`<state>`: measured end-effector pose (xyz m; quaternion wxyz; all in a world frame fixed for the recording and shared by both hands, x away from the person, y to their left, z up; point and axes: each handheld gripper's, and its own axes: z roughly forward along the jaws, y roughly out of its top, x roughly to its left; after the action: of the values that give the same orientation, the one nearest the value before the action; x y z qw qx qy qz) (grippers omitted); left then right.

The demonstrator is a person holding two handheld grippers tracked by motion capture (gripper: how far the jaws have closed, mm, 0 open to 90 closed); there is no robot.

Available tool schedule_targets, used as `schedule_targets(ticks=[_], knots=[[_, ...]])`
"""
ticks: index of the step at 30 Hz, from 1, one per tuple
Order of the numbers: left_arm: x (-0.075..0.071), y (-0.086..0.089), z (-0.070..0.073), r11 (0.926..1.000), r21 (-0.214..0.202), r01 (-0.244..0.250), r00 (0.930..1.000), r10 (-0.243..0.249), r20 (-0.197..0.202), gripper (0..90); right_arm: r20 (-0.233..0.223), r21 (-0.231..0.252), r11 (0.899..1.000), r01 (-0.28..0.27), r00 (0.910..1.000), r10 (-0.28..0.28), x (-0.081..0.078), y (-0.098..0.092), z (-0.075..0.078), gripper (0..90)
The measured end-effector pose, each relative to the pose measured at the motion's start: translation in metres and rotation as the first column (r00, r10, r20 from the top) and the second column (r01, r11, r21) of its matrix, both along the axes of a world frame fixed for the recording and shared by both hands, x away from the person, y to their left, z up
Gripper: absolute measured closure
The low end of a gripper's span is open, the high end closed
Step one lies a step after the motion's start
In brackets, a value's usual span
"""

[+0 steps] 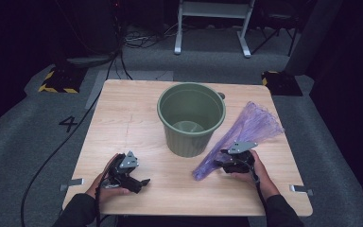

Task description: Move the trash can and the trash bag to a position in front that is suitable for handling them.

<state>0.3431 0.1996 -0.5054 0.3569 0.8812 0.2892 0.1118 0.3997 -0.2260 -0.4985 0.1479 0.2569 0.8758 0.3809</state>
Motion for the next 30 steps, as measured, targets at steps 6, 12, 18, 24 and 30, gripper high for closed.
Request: schedule_targets(ticks=[6,12,18,24,30], knots=[[0.000,0.000,0.000,1.0000,0.000,0.000,1.0000,0.000,0.000,2.8,-0.006,0.033,0.999,0.028,0.9996,-0.028,0.004,0.000,-0.002,66.2],[0.000,0.000,0.000,1.0000,0.000,0.000,1.0000,0.000,0.000,2.8,0.020,0.017,0.998,0.058,0.9981,-0.059,0.006,0.003,-0.002,79.2],[0.000,0.000,0.000,1.0000,0.001,0.000,1.0000,0.000,-0.001,2.8,0.027,0.048,0.995,0.087,0.9957,-0.089,0.007,-0.002,0.000,85.2],[0.000,0.000,0.000,1.0000,0.002,0.002,1.0000,-0.002,-0.003,2.7,0.040,0.083,0.992,0.099,0.9939,-0.103,0.007,-0.007,0.005,88.1],[0.000,0.000,0.000,1.0000,0.001,0.002,1.0000,-0.002,-0.003,2.7,0.062,0.120,0.987,0.109,0.9912,-0.117,0.005,-0.013,0.012,88.8]])
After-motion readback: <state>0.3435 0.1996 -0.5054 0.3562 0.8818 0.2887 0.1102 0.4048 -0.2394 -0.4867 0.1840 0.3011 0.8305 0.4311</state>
